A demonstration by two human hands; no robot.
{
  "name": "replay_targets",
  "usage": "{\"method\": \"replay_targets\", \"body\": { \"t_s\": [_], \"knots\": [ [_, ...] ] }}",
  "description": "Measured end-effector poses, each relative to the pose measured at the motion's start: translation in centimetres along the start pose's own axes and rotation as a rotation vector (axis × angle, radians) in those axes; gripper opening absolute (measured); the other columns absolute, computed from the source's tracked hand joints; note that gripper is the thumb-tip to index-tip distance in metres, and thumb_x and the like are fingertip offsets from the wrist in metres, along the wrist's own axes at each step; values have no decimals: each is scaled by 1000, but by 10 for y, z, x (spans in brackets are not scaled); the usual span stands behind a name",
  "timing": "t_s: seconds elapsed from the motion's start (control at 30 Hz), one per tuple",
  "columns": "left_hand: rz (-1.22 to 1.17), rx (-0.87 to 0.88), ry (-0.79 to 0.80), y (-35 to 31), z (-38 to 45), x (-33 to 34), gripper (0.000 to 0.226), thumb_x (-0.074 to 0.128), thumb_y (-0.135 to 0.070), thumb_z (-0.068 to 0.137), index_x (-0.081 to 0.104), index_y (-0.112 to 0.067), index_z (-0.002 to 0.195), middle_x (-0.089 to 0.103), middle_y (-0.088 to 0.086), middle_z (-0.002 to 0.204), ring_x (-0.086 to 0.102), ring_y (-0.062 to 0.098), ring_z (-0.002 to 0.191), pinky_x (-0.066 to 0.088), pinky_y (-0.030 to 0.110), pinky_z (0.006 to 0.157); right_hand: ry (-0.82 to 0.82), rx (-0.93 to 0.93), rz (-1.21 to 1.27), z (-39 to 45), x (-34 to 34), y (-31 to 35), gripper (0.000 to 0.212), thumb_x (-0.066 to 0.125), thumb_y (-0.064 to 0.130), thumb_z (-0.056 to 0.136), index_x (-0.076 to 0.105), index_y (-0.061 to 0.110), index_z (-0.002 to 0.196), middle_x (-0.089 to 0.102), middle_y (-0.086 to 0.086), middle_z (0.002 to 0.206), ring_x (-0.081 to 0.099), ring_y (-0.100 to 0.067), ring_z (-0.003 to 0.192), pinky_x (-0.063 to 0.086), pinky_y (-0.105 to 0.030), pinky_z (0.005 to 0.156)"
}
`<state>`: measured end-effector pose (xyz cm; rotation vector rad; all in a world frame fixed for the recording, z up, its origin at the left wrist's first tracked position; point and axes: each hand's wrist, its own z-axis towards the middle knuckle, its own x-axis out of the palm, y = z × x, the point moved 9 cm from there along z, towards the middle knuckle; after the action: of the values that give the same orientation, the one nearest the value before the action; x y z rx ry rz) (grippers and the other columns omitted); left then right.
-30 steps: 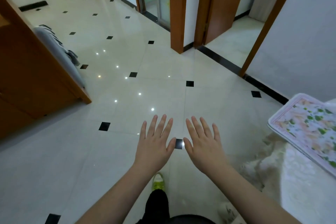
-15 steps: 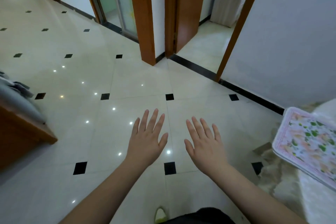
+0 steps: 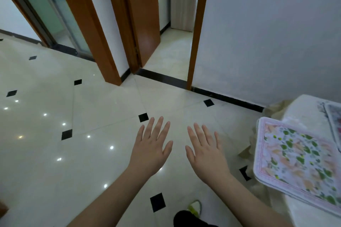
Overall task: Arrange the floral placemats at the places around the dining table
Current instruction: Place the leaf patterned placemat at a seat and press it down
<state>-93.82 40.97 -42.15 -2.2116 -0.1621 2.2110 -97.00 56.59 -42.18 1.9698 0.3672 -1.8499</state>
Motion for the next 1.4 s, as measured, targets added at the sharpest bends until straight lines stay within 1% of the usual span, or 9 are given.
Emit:
{"method": "replay_targets", "body": {
  "t_s": [0.23,0.47,0.57,0.77,0.9,1.0,1.1,1.3,1.4],
  "knots": [
    [42,147,11,-81,116,-8,66,-14,-63,91,-26,-37,150,-26,-9,161,-39,14,140,-24,38,115,18,162,61,48,-11,-116,63,8,51,101,-8,28,158,-9,3,167,-10,-20,153,-14,-46,119],
    [37,359,45,-175,182,2,65,-13,-60,92,-23,-36,151,-24,-8,163,-32,15,145,-21,35,117,-75,411,129,52,-37,-204,65,20,45,94,43,18,149,39,-6,156,37,-29,144,16,-48,118],
    [40,443,70,-206,204,9,64,-14,-60,91,-25,-36,149,-24,-7,163,-31,16,146,-16,37,120,-83,505,126,46,-38,-233,63,22,43,95,45,18,148,43,-4,154,41,-27,142,19,-49,119],
    [18,641,67,-274,239,14,64,1,-56,98,-2,-31,157,-3,-2,167,-12,19,152,-3,41,122,-125,691,113,31,-44,-285,60,28,42,94,54,15,141,54,-6,146,49,-27,136,35,-55,111],
    [37,800,100,-316,260,23,63,15,-50,100,23,-24,158,18,2,165,9,24,153,9,44,120,-147,823,97,25,-37,-316,63,21,43,96,48,17,146,45,-5,152,39,-27,143,23,-53,116],
    [15,917,115,-342,278,29,63,21,-47,99,39,-20,152,35,5,159,29,27,149,27,48,117,-128,931,122,27,-24,-339,59,18,46,102,24,23,157,18,0,164,14,-23,152,2,-49,121],
    [-33,1026,156,-363,292,31,62,21,-46,99,45,-19,150,41,6,156,36,29,146,35,49,114,-122,1045,159,28,-15,-352,59,25,46,105,11,25,158,4,2,166,1,-21,154,-8,-46,121],
    [-20,1272,175,-395,303,44,59,29,-44,98,56,-16,141,53,8,147,51,29,135,45,49,106,-125,1254,168,22,-8,-358,61,23,46,105,4,24,159,2,0,167,0,-23,154,-11,-45,120],
    [12,1391,190,-413,298,54,59,28,-44,97,53,-17,144,52,8,149,50,29,137,45,48,106,-122,1356,182,9,0,-356,61,22,44,104,1,25,159,-2,1,167,-3,-21,154,-15,-44,118]
  ]
}}
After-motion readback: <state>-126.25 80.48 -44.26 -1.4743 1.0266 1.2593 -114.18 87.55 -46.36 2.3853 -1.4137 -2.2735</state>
